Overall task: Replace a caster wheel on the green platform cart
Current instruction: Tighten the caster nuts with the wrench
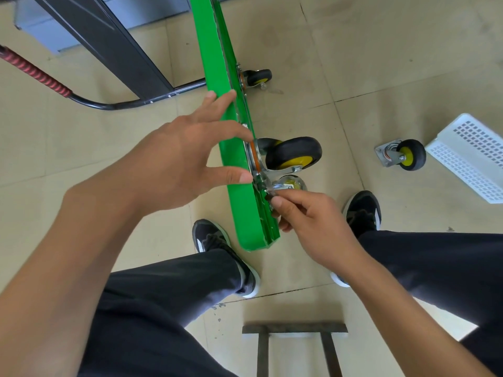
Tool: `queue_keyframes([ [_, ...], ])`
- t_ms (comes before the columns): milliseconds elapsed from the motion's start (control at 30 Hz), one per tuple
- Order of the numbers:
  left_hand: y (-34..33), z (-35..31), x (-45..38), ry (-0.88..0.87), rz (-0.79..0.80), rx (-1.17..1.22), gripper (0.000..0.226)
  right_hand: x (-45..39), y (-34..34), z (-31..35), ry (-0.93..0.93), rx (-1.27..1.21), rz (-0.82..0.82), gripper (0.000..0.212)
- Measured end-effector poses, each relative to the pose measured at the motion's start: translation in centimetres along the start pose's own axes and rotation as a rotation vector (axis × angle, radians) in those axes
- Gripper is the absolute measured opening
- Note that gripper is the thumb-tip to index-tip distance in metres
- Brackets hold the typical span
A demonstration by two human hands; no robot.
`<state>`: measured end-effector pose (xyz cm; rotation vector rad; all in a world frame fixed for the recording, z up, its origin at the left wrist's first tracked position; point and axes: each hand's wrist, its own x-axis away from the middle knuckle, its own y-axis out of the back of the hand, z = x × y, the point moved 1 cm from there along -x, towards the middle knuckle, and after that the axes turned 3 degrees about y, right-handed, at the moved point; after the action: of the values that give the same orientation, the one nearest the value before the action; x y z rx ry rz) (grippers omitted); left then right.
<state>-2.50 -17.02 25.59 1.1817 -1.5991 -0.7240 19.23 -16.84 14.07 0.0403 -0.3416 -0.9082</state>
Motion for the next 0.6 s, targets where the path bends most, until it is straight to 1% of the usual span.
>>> queue_keyframes([
  [167,0.3,0.2,-0.1,-0.006,-0.015,-0.044,0.072,-0.8,-1.0,-0.6,0.101,0.049,0.007,0.021],
  [333,0.3,0.1,-0.1,0.005,-0.012,-0.064,0.073,-1.3,-1.1,-1.2,0.181,0.158,-0.011,0.028],
  [500,0.4,-0.1,-0.1,0.013,-0.013,-0.076,0.073,-0.6,-1.7,-1.0,0.141,0.136,-0.040,0.034],
  [600,0.4,-0.2,0.0,0.011,-0.018,-0.067,0.074,-0.6,-2.0,-0.6,0.111,0.124,-0.025,0.035],
])
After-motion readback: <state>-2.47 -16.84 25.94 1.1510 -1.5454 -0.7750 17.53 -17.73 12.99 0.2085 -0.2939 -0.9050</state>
